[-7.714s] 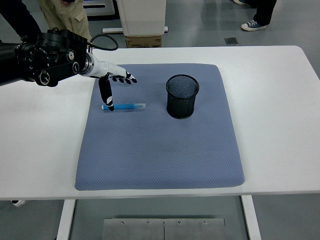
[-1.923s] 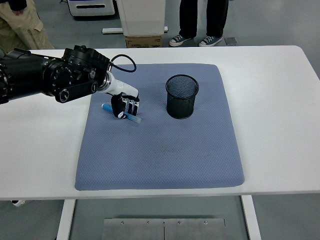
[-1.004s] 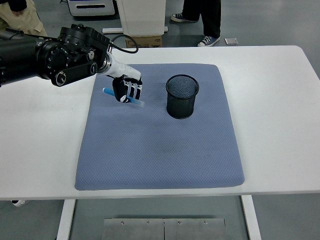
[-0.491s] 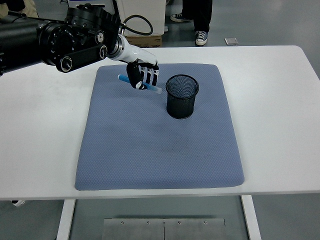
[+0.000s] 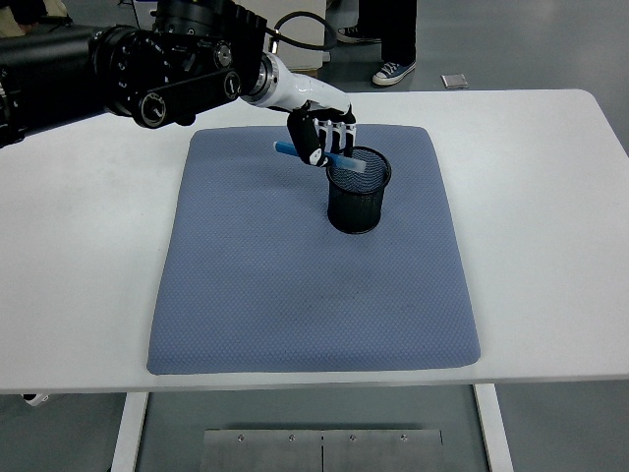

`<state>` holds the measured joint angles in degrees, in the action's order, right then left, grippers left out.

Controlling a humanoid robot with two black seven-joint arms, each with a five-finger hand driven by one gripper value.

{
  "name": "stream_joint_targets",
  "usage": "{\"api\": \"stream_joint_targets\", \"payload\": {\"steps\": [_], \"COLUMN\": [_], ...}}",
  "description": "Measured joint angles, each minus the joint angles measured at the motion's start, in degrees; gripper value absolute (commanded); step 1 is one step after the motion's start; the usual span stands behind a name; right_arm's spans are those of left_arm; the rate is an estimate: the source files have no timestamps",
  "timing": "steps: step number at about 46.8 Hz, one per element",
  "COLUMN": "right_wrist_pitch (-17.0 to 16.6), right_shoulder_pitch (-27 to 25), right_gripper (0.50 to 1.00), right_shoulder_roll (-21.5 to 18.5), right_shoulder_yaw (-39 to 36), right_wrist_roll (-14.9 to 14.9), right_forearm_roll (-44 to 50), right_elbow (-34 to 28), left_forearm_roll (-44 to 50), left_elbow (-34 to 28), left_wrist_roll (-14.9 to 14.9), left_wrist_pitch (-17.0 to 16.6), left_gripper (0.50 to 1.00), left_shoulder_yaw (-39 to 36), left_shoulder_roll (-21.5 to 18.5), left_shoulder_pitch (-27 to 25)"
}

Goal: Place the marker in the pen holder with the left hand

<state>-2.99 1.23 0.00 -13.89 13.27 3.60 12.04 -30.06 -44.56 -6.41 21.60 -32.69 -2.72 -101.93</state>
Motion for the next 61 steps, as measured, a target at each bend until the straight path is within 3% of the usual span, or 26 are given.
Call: {"api": "stream_joint_targets", "payload": {"steps": [28, 47, 61], "right_wrist_pitch": [0.0, 0.0, 0.0], "right_shoulder_pitch": [0.0, 0.0, 0.0], "right_gripper": [1.000, 1.000, 1.000], "right_shoulder_roll": [0.0, 0.0, 0.0], "right_shoulder_yaw": [0.0, 0.0, 0.0], "right_wrist_roll": [0.0, 0.0, 0.0], "right_forearm_roll": [0.0, 0.0, 0.0], "right_elbow": [0.0, 0.0, 0.0], "left_forearm_roll": [10.8, 14.7, 20.0], "left_elbow": [0.2, 4.6, 5.1], "left_wrist_roll": [-0.3, -0.5, -0.6], "left_wrist_pitch": [-1.3, -1.9, -5.0], "left_gripper": [0.500, 0.500, 0.500], "left_shoulder_yaw": [5.7, 6.4, 6.4], "left_shoulder_roll": [2.7, 2.7, 2.7], "left_shoulder_pitch": [1.5, 5.7, 6.8]}}
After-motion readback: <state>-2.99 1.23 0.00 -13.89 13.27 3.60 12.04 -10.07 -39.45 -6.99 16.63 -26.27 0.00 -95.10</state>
